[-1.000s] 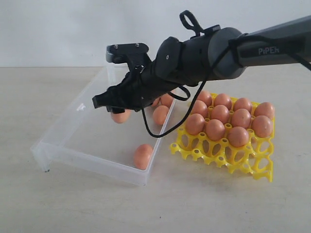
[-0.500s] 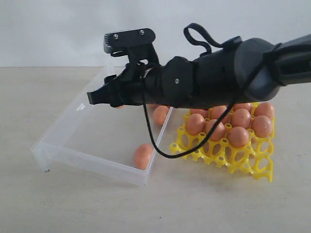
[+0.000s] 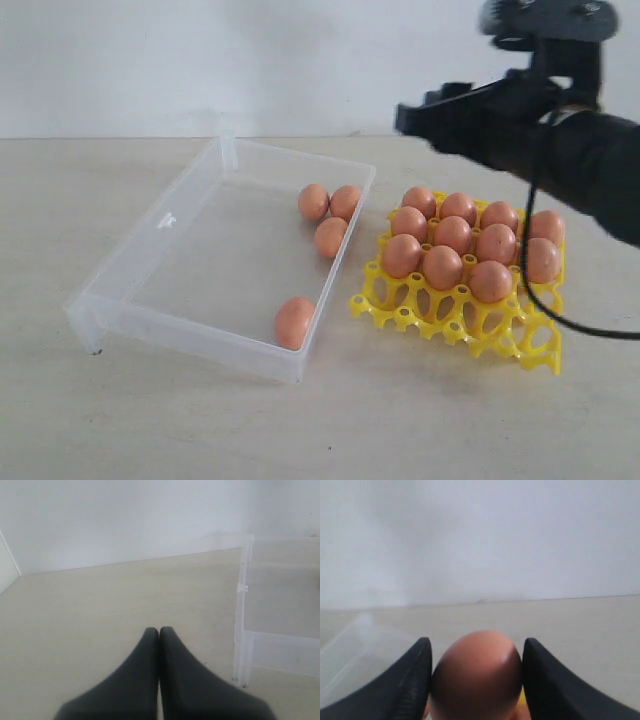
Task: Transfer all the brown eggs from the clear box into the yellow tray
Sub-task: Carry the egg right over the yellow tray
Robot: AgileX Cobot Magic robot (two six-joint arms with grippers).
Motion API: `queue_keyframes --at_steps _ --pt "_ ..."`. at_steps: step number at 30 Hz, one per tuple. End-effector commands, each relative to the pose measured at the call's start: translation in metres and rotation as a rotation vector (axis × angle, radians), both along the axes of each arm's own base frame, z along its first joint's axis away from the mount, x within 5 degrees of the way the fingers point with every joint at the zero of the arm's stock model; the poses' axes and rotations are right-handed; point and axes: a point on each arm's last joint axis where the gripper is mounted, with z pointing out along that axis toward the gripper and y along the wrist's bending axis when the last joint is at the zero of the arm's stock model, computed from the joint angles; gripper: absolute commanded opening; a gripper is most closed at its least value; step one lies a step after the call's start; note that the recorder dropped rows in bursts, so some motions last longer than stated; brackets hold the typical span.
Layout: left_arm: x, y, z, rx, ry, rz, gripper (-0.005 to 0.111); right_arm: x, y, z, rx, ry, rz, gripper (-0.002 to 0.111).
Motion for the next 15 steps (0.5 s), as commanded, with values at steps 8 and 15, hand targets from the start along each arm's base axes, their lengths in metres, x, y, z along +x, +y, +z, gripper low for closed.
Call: queue_keyframes --at_steps 8,15 --pt "0.0 0.0 0.0 -0.012 -0.008 0.002 -0.004 0.021 -0.095 0.018 -0.04 -0.103 0.027 -0.001" --pt "0.0 0.0 0.0 -0.012 -0.008 0.002 -0.004 0.026 -0.151 0.053 0.14 -0.156 0.18 -0.001"
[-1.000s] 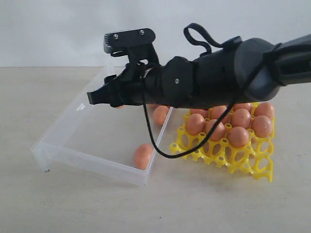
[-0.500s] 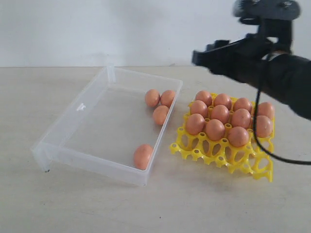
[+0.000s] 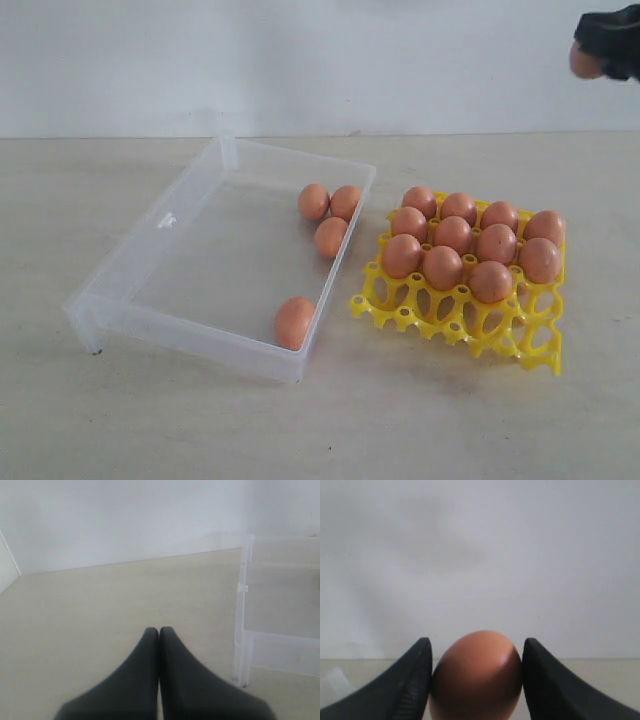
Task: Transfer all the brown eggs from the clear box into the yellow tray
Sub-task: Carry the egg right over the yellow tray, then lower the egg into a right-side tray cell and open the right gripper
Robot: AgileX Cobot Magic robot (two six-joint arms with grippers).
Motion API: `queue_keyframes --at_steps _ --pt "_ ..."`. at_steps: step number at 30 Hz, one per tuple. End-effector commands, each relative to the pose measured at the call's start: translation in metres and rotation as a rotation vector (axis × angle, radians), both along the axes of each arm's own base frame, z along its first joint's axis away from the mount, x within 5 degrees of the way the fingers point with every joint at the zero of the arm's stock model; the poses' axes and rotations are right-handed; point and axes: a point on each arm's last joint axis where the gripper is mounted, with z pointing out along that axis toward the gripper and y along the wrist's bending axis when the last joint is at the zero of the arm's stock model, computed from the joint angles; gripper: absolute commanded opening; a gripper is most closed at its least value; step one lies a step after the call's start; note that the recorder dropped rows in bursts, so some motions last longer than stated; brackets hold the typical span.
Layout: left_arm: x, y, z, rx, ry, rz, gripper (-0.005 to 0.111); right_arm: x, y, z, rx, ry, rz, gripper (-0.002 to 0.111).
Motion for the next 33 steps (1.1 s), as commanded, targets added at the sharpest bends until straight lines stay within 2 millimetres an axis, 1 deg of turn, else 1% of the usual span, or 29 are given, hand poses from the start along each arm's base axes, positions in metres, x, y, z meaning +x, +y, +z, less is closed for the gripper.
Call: queue_keyframes --at_steps 1,2,5,7,9,12,16,17,19,20,23,25,30,33 --pt "0.0 0.0 0.0 -0.012 -0.008 0.002 -0.004 -0.003 -0.026 0.02 0.111 -0.012 0.172 -0.001" --pt "0.0 0.0 0.0 -0.012 -0.008 0.002 -0.004 -0.006 -0.029 0.021 0.104 -0.006 0.212 -0.001" --pt "0.0 0.0 0.0 -0.012 -0.008 0.002 -0.004 -0.012 -0.03 0.011 0.098 0.063 0.31 -0.001" --pt "0.0 0.0 0.0 -0.012 -0.008 0.002 -0.004 -0.02 -0.021 0.001 0.111 0.12 0.432 -0.001" --pt "0.0 0.0 0.0 -0.012 -0.008 0.002 -0.004 -0.034 -0.01 -0.01 0.13 0.145 0.578 -0.001" --pt "0.0 0.0 0.0 -0.012 -0.008 0.002 -0.004 -0.049 -0.004 -0.033 0.137 0.2 0.614 -0.001" --pt "0.0 0.0 0.0 -0.012 -0.008 0.002 -0.004 -0.067 -0.004 -0.078 0.07 0.326 0.498 -0.001" --pt "0.0 0.0 0.0 -0.012 -0.008 0.002 -0.004 -0.068 -0.004 -0.082 0.086 0.321 0.456 -0.001" --pt "0.0 0.0 0.0 -0.012 -0.008 0.002 -0.004 -0.066 -0.008 -0.083 0.076 0.262 0.384 -0.001" --pt "0.0 0.0 0.0 -0.012 -0.008 0.002 -0.004 -0.065 -0.01 -0.084 0.067 0.27 0.359 -0.001" --pt "0.0 0.0 0.0 -0.012 -0.008 0.002 -0.004 -0.066 -0.018 -0.097 -0.047 0.391 0.294 -0.001" --pt "0.0 0.0 0.0 -0.012 -0.008 0.002 -0.004 -0.066 -0.021 -0.102 -0.081 0.432 0.261 -0.001" --pt "0.0 0.0 0.0 -0.012 -0.008 0.002 -0.004 -0.064 -0.019 -0.096 -0.038 0.375 0.269 -0.001" --pt "0.0 0.0 0.0 -0.012 -0.008 0.002 -0.004 -0.064 -0.018 -0.096 -0.034 0.371 0.276 -0.001"
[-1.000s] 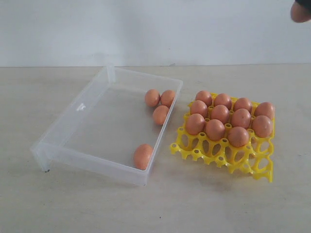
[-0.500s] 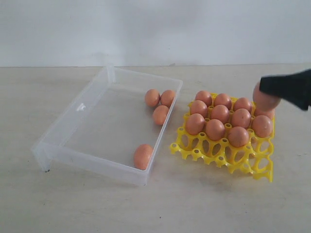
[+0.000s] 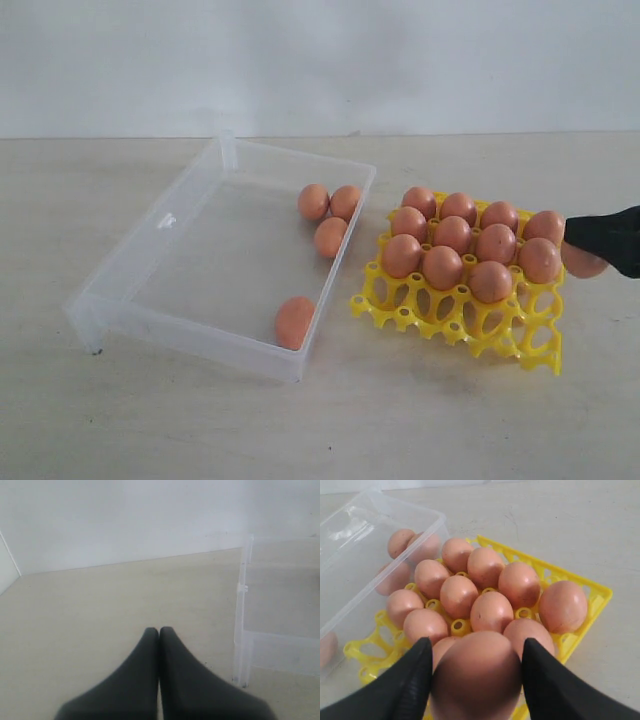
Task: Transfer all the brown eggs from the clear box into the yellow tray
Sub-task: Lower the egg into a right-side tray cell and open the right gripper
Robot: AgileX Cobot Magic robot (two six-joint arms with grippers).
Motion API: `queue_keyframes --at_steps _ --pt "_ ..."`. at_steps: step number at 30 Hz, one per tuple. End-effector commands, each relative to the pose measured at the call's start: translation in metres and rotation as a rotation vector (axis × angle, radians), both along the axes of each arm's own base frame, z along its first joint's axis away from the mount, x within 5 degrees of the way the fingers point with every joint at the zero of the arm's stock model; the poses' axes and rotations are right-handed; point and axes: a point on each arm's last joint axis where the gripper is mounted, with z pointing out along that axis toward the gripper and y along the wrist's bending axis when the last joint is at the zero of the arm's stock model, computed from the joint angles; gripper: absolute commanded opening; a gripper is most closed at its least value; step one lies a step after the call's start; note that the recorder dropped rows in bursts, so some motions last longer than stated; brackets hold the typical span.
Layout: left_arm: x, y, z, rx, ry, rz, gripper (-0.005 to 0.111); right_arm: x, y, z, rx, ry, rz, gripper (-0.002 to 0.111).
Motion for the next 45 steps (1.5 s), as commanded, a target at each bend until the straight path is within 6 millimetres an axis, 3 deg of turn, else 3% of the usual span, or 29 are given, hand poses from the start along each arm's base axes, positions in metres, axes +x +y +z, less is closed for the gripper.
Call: queue_keyframes --at_steps 1,5,9,15,27,33,41,45 --pt "0.0 0.0 0.0 -0.012 -0.008 0.002 -0.004 0.001 0.0 0.003 0.016 -0.025 0.0 -0.001" --pt "0.0 0.0 0.0 -0.012 -0.008 0.002 -0.004 0.008 -0.001 -0.009 0.045 0.004 -0.03 -0.001" --pt "0.0 0.0 0.0 -0.012 -0.008 0.002 -0.004 0.017 0.014 -0.028 0.033 0.006 0.064 -0.001" --pt "0.0 0.0 0.0 -0.012 -0.008 0.002 -0.004 0.023 0.023 -0.043 -0.115 0.069 0.07 -0.001" --pt "0.0 0.0 0.0 -0.012 -0.008 0.002 -0.004 0.027 0.019 -0.041 -0.147 0.014 0.039 -0.001" --pt "0.0 0.0 0.0 -0.012 -0.008 0.002 -0.004 0.03 0.022 -0.054 -0.137 0.013 0.085 -0.001" --pt "0.0 0.0 0.0 -0.012 -0.01 0.003 -0.004 0.031 0.021 -0.054 -0.149 -0.003 0.075 0.0" --pt "0.0 0.0 0.0 -0.012 -0.01 0.003 -0.004 0.031 0.021 -0.054 -0.161 -0.003 0.077 0.014"
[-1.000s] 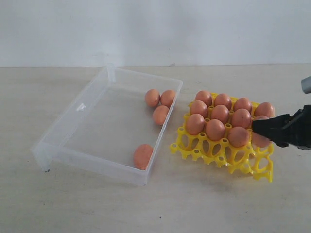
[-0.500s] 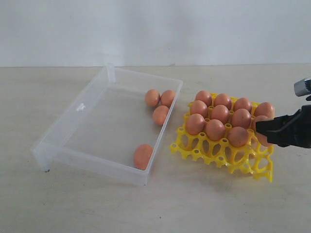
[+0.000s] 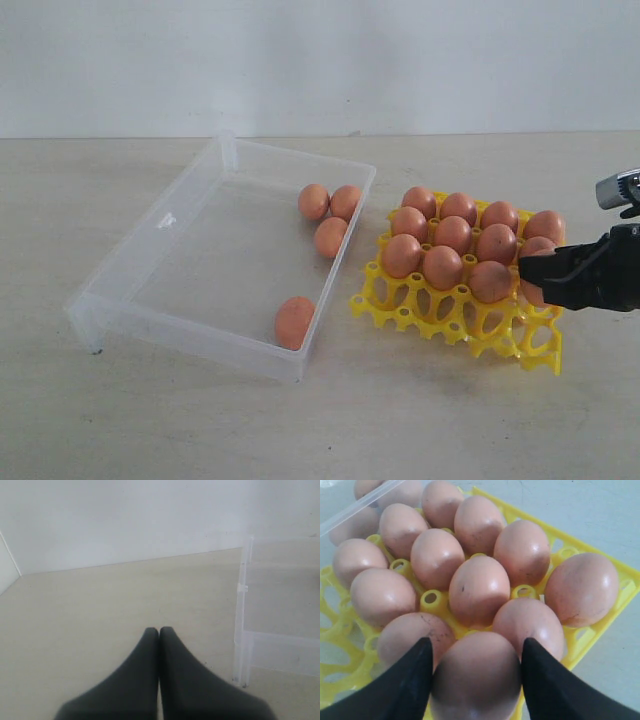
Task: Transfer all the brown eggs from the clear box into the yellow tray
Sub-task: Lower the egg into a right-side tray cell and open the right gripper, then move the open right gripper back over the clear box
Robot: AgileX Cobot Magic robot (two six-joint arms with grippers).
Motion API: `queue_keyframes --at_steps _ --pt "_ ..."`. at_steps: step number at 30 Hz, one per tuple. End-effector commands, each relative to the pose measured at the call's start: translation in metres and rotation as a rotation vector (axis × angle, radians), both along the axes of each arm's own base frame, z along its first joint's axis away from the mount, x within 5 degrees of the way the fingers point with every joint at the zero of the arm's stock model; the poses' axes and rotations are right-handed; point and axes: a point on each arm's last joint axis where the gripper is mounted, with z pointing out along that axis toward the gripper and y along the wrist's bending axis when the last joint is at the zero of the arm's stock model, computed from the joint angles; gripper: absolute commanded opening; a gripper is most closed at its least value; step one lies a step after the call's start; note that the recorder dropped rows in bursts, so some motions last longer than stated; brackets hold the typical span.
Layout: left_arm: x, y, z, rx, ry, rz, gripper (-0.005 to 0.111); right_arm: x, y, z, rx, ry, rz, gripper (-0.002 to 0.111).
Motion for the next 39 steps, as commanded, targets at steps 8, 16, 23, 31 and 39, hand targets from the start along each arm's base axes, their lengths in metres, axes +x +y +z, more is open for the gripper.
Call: queue_keyframes --at_steps 8,16,23,31,39 --pt "0.0 0.0 0.0 -0.012 -0.007 0.002 -0.004 0.002 0.0 0.002 0.005 -0.009 -0.005 0.053" --pt "0.0 0.0 0.0 -0.012 -0.007 0.002 -0.004 0.002 0.0 0.002 0.023 0.001 -0.017 0.053" --pt "0.0 0.0 0.0 -0.012 -0.007 0.002 -0.004 0.0 0.001 0.021 0.054 -0.057 -0.034 0.052" --pt "0.0 0.0 0.0 -0.012 -0.007 0.002 -0.004 -0.017 0.009 0.085 0.198 -0.206 -0.058 0.018" --pt "0.0 0.0 0.0 -0.012 -0.008 0.004 -0.004 -0.047 0.031 0.133 0.202 -0.308 -0.032 0.0"
